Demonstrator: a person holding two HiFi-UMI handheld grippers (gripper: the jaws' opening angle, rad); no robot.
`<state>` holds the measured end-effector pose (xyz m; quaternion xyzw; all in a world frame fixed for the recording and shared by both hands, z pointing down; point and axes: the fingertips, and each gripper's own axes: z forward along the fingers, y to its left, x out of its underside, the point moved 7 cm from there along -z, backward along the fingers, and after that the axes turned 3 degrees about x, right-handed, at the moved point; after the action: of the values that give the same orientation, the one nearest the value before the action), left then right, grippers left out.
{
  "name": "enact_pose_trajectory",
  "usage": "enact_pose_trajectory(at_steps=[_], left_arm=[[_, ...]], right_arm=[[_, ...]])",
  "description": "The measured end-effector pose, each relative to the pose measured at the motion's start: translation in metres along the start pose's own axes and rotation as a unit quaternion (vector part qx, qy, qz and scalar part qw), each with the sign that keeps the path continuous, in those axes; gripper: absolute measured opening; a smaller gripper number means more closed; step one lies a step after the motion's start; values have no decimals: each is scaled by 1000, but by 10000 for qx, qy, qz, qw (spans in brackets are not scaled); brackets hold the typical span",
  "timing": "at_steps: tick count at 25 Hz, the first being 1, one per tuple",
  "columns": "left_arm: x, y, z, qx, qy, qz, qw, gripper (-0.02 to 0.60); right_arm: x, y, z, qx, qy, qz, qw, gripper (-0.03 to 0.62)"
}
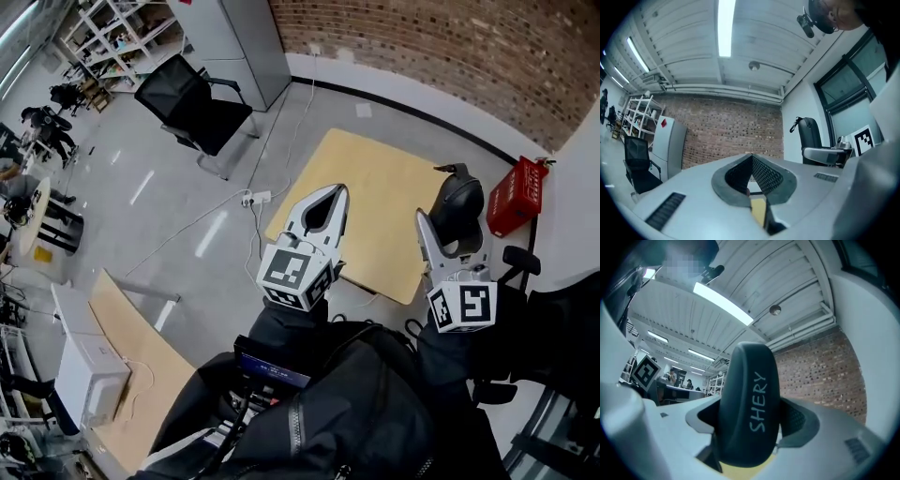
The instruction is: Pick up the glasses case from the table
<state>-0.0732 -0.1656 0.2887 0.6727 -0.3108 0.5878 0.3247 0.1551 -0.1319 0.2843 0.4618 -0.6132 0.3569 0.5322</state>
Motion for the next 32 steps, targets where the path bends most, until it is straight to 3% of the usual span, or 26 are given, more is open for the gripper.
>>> enact_pose_trajectory(at_steps=[8, 16, 32], left_arm=[[-23, -1, -12, -13, -593, 495, 9970, -2], [-29, -5, -9, -41, -615, 673, 9958, -2], [-16, -9, 5, -4, -397, 659, 9970, -2]], right_arm=[[-21, 12, -6, 11, -436, -271, 9987, 371], [-25, 14, -3, -46, -526, -285, 9982, 371], [-16, 8, 0, -68, -406, -264, 9988, 370]])
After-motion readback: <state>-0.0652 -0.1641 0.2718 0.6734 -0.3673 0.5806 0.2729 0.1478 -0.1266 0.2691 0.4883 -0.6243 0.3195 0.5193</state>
